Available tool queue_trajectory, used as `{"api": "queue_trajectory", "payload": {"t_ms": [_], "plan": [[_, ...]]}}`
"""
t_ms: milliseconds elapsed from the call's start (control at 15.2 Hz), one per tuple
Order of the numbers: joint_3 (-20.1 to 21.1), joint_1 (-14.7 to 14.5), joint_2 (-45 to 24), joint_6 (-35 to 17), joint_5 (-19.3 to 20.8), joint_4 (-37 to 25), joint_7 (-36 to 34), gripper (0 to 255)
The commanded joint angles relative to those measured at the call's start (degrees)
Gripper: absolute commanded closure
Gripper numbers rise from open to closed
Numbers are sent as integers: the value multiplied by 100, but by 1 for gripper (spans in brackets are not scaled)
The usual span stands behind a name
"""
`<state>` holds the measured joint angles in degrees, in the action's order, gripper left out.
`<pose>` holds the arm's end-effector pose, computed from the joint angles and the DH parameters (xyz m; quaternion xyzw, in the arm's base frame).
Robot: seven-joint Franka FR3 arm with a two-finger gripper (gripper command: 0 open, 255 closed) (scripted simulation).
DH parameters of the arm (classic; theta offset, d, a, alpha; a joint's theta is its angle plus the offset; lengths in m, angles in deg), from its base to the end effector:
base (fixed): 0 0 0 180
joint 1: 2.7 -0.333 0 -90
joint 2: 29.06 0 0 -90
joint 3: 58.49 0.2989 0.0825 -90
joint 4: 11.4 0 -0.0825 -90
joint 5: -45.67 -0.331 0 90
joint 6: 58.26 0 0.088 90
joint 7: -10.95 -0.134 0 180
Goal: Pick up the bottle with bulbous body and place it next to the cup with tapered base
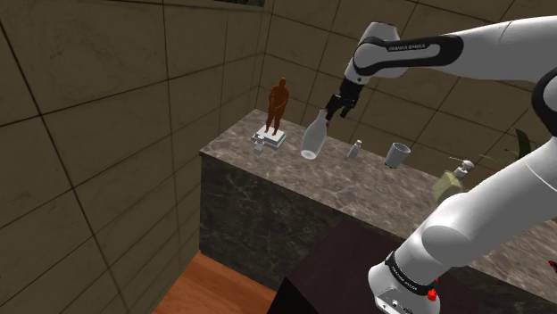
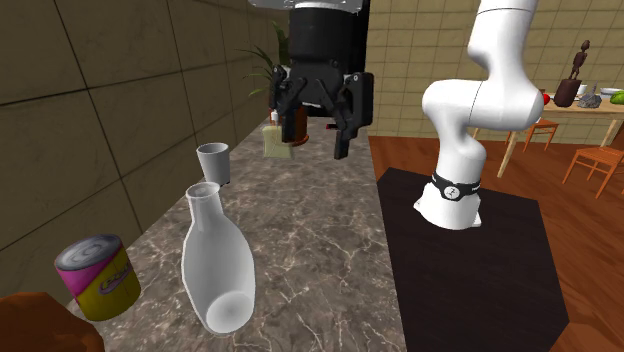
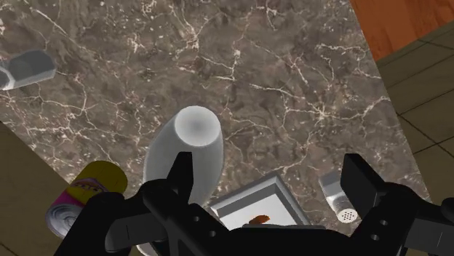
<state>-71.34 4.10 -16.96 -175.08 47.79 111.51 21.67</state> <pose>0.4299 -0.1613 0.4754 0.9963 -0.0690 0.0500 0.0068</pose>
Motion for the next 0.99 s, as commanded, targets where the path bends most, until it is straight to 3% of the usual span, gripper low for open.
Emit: {"api": "queue_trajectory", "payload": {"t_ms": [0, 528, 924], "plan": [[-147, 45, -448, -111, -119, -350, 246, 0], [-468, 364, -2155, -236, -799, -1904, 1110, 0], [-445, 407, -2403, -560, -906, -1817, 1194, 0]]}}
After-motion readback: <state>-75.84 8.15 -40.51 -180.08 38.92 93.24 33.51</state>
